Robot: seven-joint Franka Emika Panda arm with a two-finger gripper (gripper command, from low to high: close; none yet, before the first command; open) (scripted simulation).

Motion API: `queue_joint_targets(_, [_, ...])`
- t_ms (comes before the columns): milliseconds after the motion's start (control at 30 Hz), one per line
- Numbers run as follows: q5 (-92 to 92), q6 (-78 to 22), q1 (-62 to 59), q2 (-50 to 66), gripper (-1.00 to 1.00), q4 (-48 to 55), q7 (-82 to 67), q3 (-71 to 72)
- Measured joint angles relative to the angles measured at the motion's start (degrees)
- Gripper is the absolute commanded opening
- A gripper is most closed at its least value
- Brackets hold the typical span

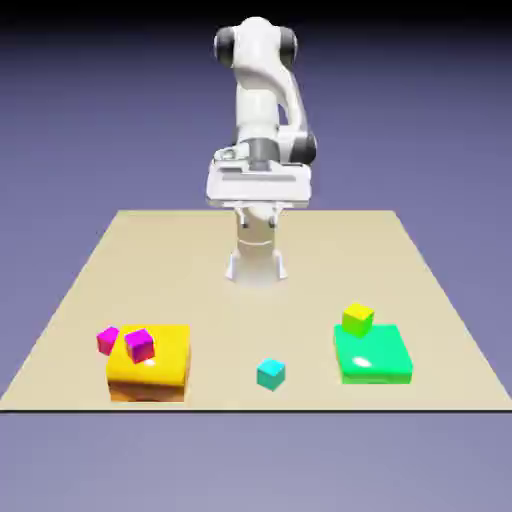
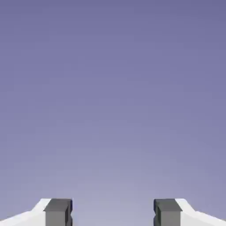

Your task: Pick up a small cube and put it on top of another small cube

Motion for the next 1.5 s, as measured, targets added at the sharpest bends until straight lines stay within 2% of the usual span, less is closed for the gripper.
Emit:
queue_joint_targets(733, [-15.0,-27.9,3.0,45.7,0.0,22.6,-29.2,2.4])
queue_joint_targets(800, [-15.3,-28.4,3.1,46.6,0.0,23.1,-29.8,2.5])
queue_joint_targets(933, [-18.9,-20.9,3.6,54.9,0.0,23.8,-27.1,0.4])
queue_joint_targets(967, [-19.6,-19.5,3.7,56.5,-1.0,24.0,-26.6,0.0])
queue_joint_targets(1033, [-19.5,-19.5,3.7,56.6,-1.0,24.0,-26.6,0.0])
queue_joint_targets(1233, [-12.2,-30.2,4.4,45.4,-1.0,23.5,-28.9,1.4])
queue_joint_targets(1500, [6.9,-39.4,0.8,42.7,-1.0,27.9,-12.7,-13.3])
